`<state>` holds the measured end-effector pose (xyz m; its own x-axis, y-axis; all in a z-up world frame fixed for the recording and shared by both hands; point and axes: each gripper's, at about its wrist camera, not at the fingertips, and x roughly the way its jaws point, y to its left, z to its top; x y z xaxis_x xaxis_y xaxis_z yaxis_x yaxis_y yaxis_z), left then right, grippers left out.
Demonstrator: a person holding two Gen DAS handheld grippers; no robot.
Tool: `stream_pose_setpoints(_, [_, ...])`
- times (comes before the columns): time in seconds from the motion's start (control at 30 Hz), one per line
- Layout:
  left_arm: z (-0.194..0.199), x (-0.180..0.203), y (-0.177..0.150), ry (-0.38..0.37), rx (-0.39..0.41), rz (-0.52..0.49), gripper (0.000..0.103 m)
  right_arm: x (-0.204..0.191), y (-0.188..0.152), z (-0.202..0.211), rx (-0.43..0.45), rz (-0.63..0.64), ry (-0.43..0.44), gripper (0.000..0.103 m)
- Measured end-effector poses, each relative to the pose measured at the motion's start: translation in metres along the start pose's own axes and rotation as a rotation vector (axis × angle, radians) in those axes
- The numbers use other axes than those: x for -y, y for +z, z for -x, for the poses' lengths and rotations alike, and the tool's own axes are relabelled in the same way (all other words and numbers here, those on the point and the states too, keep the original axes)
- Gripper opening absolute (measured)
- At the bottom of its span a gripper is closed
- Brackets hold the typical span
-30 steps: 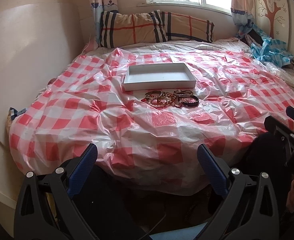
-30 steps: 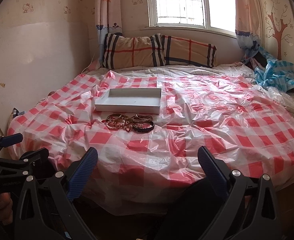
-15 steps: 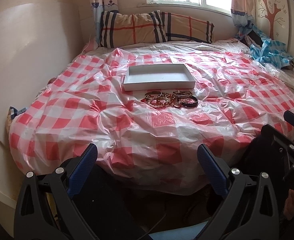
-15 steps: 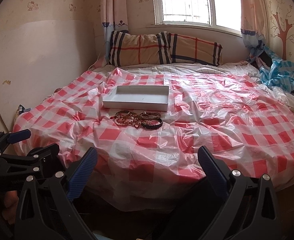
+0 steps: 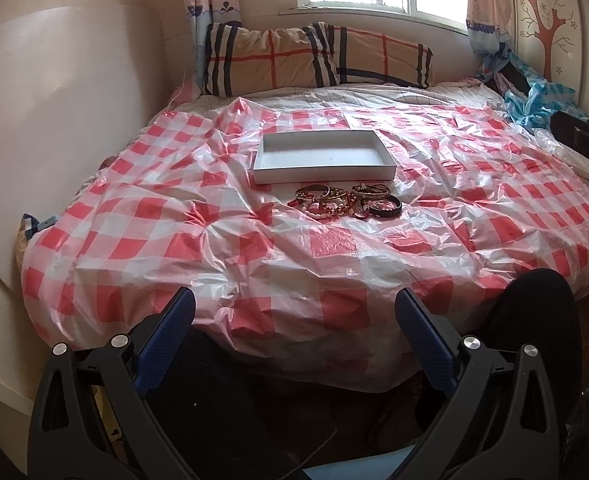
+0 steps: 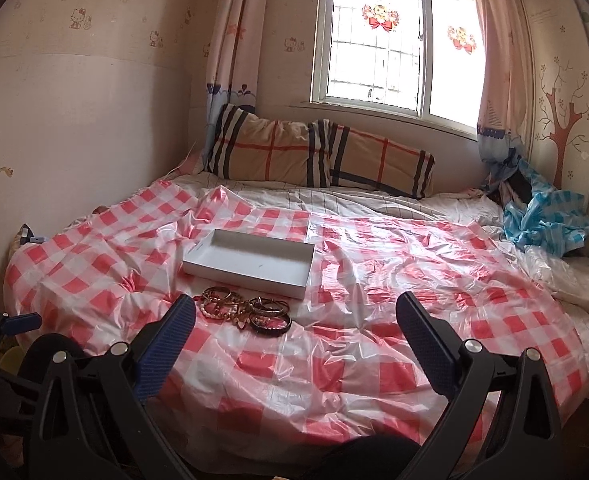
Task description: Organize jewelry
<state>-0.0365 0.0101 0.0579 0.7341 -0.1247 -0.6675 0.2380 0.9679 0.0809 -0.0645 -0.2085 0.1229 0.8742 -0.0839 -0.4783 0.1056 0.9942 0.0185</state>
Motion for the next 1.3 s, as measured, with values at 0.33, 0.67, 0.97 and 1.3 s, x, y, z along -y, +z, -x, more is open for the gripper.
stream_pose_setpoints(0.33, [-0.004,0.001,0.000,-0.002,-0.018,0.000,0.097,-0.027,-0.080,-0.007,-0.238,-0.131,0.089,0.096])
stream_pose_setpoints(0.67, [-0.005,0.000,0.001,0.008,-0.024,0.005,0.097,-0.047,-0.086,-0.010,-0.259,-0.089,0.130,0.096])
stream_pose_setpoints(0.97, [-0.015,-0.003,0.002,0.021,-0.042,0.011,0.097,-0.048,-0.084,-0.019,-0.261,-0.081,0.137,0.096])
stream_pose_setpoints(1.3, [-0.024,-0.003,0.003,0.024,-0.059,0.008,0.097,-0.047,-0.079,-0.032,-0.259,-0.094,0.147,0.096])
